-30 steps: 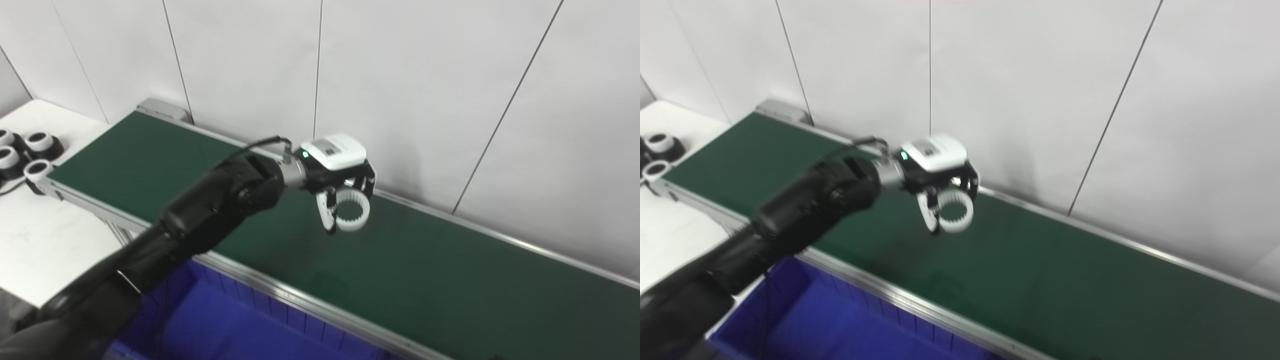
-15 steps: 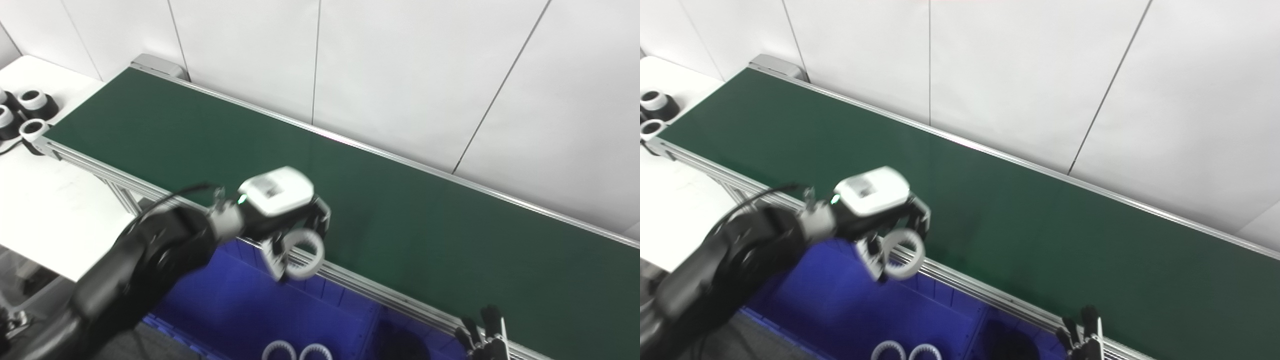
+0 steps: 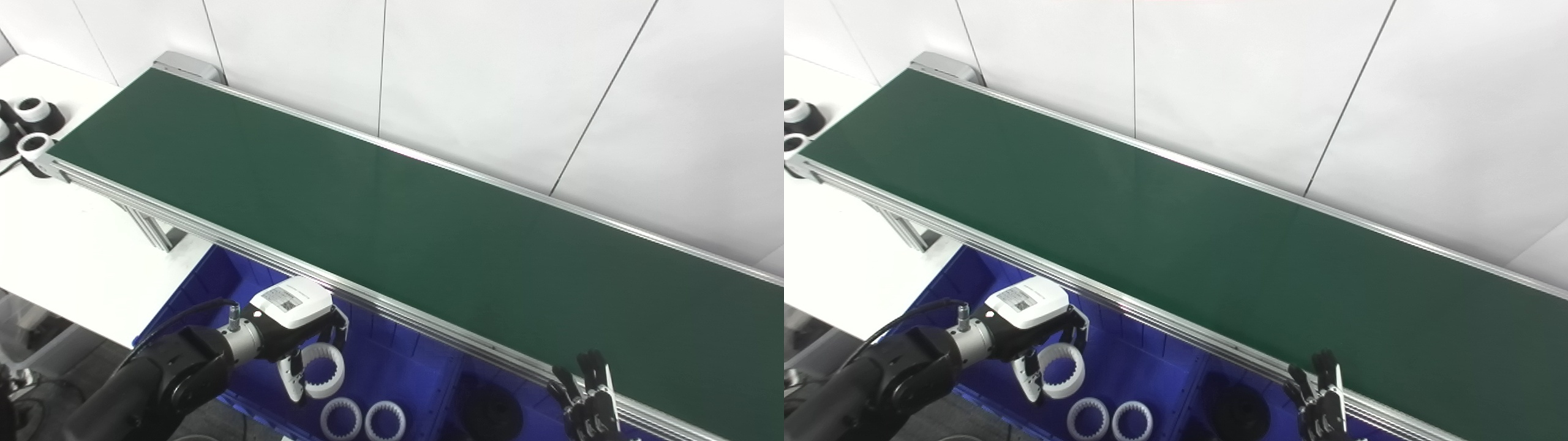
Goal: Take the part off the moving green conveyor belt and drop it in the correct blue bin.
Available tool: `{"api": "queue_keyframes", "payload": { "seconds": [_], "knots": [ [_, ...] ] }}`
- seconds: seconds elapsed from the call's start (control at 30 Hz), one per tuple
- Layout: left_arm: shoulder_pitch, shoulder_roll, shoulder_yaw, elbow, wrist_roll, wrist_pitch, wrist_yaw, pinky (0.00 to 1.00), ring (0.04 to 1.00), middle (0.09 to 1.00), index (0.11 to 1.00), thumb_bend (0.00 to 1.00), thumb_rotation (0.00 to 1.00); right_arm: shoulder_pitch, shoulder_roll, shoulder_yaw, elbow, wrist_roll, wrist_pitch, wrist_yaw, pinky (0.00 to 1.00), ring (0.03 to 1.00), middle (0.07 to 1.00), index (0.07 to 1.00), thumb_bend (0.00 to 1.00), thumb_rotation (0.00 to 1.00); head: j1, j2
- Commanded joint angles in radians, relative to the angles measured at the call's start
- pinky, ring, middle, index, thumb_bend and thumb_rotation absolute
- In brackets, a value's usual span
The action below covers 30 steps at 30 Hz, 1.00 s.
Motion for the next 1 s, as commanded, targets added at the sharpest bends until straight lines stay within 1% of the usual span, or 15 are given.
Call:
{"api": "queue_keyframes", "payload": {
  "seconds": [0.0,0.03,0.07,0.13,0.23,0.53,0.6,0.63,0.67,0.8,0.83,0.87,0.9,0.93,0.97],
  "knots": [
    [-0.028,0.004,0.0,-0.043,0.007,0.0,-0.016,0.53,0.597,0.646,0.65,0.74,0.08,0.003,0.012,0.008,-0.035,-0.01,0.003,-0.003,0.86,0.903,0.98,0.994,0.91,1.0,-0.003,-0.001],
    [-0.03,0.007,-0.003,-0.054,0.016,0.004,-0.032,0.76,0.799,0.843,0.814,0.9,0.31,0.002,0.012,0.009,-0.035,-0.013,0.004,-0.006,0.86,0.906,0.983,0.993,0.91,1.0,-0.004,-0.001],
    [-0.028,0.007,-0.002,-0.078,0.029,0.012,-0.051,0.77,0.813,0.856,0.825,0.91,0.33,0.002,0.014,0.009,-0.036,-0.018,0.006,-0.01,0.86,0.906,0.983,0.993,0.91,1.0,-0.005,-0.001],
    [-0.017,0.002,0.007,-0.121,0.051,0.023,-0.065,0.95,0.945,0.97,0.929,0.95,0.48,0.002,0.016,0.009,-0.038,-0.025,0.008,-0.015,0.86,0.909,0.983,0.991,0.91,1.0,-0.005,-0.002],
    [0.003,-0.012,0.025,-0.173,0.076,0.04,-0.071,0.99,0.995,0.997,0.992,0.96,0.57,0.001,0.019,0.009,-0.04,-0.019,0.009,-0.017,0.87,0.914,0.985,0.989,0.9,1.0,-0.007,-0.001],
    [0.071,-0.072,0.099,-0.288,-0.001,0.067,-0.062,1.0,1.0,1.0,1.0,0.96,0.63,-0.01,0.025,0.01,-0.03,-0.036,-0.002,-0.027,0.86,0.91,0.982,0.983,0.89,1.0,-0.061,0.0],
    [0.084,-0.093,0.127,-0.312,-0.106,0.085,-0.057,1.0,1.0,1.0,1.0,0.94,0.64,-0.018,0.032,0.012,-0.017,-0.045,-0.015,-0.032,0.86,0.91,0.981,0.983,0.89,1.0,-0.114,-0.002],
    [0.091,-0.113,0.146,-0.324,-0.194,0.091,-0.042,1.0,1.0,1.0,1.0,0.92,0.64,-0.024,0.038,0.014,-0.003,-0.056,-0.03,-0.038,0.87,0.91,0.981,0.983,0.88,1.0,-0.18,-0.008],
    [0.096,-0.127,0.16,-0.331,-0.256,0.094,-0.032,1.0,1.0,1.0,1.0,0.9,0.64,-0.028,0.042,0.015,0.006,-0.065,-0.04,-0.042,0.86,0.908,0.98,0.983,0.88,1.0,-0.18,-0.008],
    [0.122,-0.214,0.222,-0.351,-0.561,0.127,0.014,1.0,1.0,1.0,1.0,0.84,0.64,-0.056,0.083,0.025,0.072,-0.141,-0.097,-0.091,0.86,0.908,0.98,0.98,0.84,1.0,-0.398,-0.045],
    [0.126,-0.227,0.232,-0.35,-0.611,0.134,0.019,1.0,1.0,1.0,1.0,0.82,0.63,-0.061,0.091,0.027,0.082,-0.155,-0.103,-0.1,0.87,0.907,0.981,0.983,0.84,1.0,-0.398,-0.045],
    [0.14,-0.271,0.234,-0.346,-0.688,0.154,0.032,1.0,1.0,1.0,1.0,0.81,0.64,-0.066,0.107,0.027,0.095,-0.181,-0.115,-0.122,0.87,0.908,0.982,0.986,0.83,1.0,-0.472,-0.061],
    [0.149,-0.3,0.235,-0.342,-0.74,0.167,0.041,1.0,1.0,1.0,1.0,0.79,0.67,-0.07,0.119,0.027,0.105,-0.201,-0.123,-0.138,0.88,0.908,0.982,0.99,0.83,1.0,-0.48,-0.063],
    [0.157,-0.325,0.235,-0.332,-0.778,0.175,0.052,1.0,1.0,1.0,1.0,0.76,0.79,-0.076,0.133,0.026,0.117,-0.223,-0.132,-0.157,0.91,0.923,0.991,0.996,0.82,1.0,-0.523,-0.074],
    [0.167,-0.355,0.228,-0.321,-0.807,0.182,0.067,1.0,1.0,1.0,1.0,0.76,0.81,-0.078,0.145,0.024,0.125,-0.242,-0.144,-0.176,0.91,0.926,0.993,0.997,0.81,1.0,-0.523,-0.074]
  ]
}}
